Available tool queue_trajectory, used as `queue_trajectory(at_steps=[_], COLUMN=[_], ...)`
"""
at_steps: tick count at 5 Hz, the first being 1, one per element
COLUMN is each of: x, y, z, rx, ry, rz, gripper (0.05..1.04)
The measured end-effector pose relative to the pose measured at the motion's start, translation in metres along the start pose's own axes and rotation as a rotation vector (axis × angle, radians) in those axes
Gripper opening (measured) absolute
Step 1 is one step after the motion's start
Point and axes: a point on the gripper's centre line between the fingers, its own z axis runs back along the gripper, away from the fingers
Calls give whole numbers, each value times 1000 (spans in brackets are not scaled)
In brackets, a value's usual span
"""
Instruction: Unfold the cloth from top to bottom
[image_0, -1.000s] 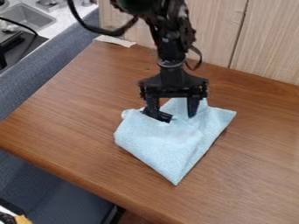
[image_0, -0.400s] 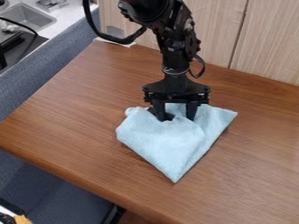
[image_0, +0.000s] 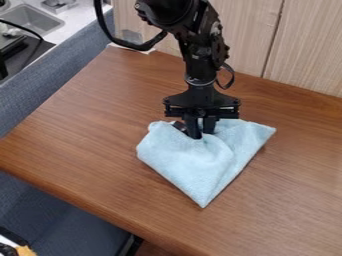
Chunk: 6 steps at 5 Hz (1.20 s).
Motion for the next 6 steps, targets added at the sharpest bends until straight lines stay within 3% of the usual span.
queue_trajectory(at_steps=[1,2,4,6], x=[2,5,7,-39], y=[-1,0,-1,13], z=[8,16,59,87], rx=[-14,-23,-62,-65], ry=[-17,-31,-117,-150], rz=[4,15,1,8], gripper=[73,54,53,53])
